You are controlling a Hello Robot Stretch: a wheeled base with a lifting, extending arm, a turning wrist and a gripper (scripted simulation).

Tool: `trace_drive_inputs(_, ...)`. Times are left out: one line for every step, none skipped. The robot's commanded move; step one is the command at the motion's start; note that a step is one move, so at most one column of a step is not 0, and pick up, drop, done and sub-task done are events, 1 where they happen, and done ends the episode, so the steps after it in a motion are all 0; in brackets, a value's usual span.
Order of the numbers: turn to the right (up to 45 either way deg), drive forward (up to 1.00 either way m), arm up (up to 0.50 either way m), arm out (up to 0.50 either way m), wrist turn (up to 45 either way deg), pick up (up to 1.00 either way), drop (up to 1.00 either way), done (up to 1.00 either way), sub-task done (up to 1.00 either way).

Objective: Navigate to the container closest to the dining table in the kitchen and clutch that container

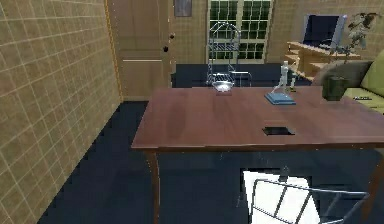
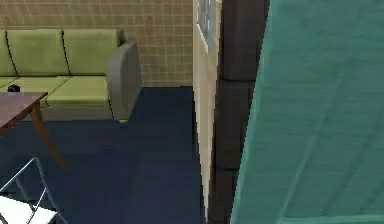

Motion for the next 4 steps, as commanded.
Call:
trace_drive_inputs(-45.0,0.00,0.00,0.00,0.0,0.00,0.00,0.00,0.00)
trace_drive_inputs(0.0,1.00,0.00,0.00,0.0,0.00,0.00,0.00,0.00)
trace_drive_inputs(-24.0,0.00,0.00,0.00,0.0,0.00,0.00,0.00,0.00)
trace_drive_inputs(0.0,0.05,0.00,0.00,0.0,0.00,0.00,0.00,0.00)
